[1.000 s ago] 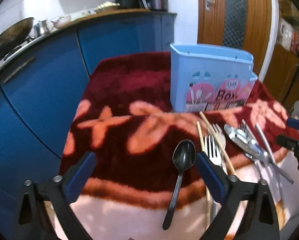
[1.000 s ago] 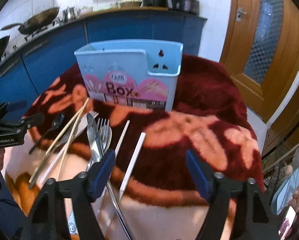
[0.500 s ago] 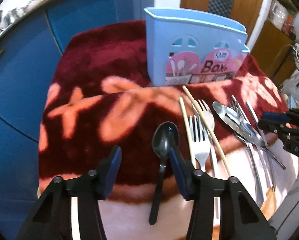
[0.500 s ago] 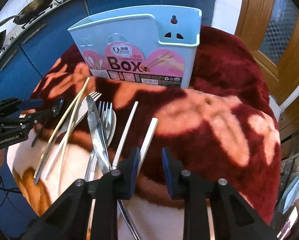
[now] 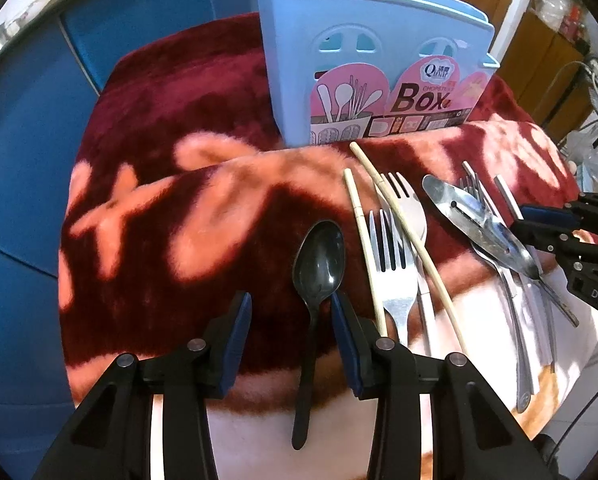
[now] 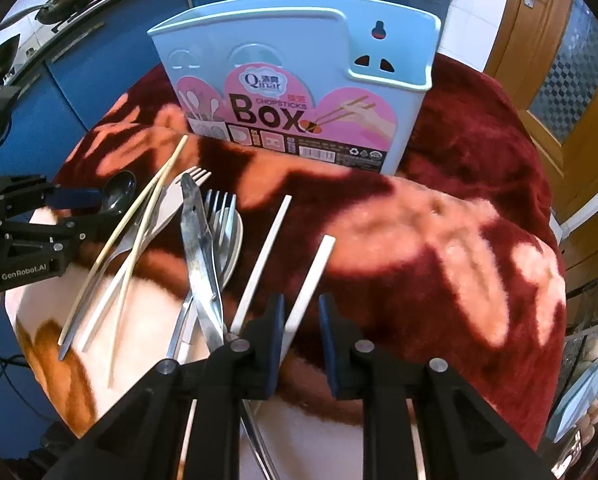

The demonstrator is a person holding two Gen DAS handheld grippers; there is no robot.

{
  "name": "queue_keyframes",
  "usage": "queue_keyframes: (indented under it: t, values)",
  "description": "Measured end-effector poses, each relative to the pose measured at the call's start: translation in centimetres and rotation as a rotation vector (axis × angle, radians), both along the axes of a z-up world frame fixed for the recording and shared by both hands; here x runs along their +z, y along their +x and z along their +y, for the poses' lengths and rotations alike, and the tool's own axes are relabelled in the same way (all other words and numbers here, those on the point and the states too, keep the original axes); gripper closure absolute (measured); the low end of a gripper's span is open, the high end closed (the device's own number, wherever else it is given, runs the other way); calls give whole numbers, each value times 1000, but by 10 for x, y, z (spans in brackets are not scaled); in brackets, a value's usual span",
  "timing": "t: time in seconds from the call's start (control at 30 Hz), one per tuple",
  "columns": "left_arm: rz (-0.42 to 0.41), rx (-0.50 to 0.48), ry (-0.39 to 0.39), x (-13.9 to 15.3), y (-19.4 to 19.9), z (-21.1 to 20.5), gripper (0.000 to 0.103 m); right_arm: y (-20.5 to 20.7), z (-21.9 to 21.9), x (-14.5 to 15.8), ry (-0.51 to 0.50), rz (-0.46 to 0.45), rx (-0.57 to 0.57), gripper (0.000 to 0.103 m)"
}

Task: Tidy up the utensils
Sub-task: 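Grasp the black spoon with the left tool while the right tool grasps the thin white stick, then lift both held utensils over the blue holder and open both tools to drop them in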

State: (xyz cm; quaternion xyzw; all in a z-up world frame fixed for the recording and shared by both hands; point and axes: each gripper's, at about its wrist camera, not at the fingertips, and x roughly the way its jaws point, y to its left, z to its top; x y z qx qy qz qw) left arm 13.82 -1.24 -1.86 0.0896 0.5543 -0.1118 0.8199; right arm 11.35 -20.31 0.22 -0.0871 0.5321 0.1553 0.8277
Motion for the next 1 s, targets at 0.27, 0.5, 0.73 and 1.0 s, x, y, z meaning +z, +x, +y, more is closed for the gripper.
queue_keyframes:
  t: [0.27,0.5,0.73,1.0]
  values:
    - [-12,4,-40,1,0,0,90,-2,-1,0,17,-41,-21,95]
    - [-43,29,-133,8,-9,11,99,-9,-5,11,73,-117,-58,95]
    - [-150,33,-214,29,-28,14,100,-25,-18,33,199,-236,-102,95]
    - [-311,55,-331,60,-50,16,100,-42,-28,61,308,-386,-132,95]
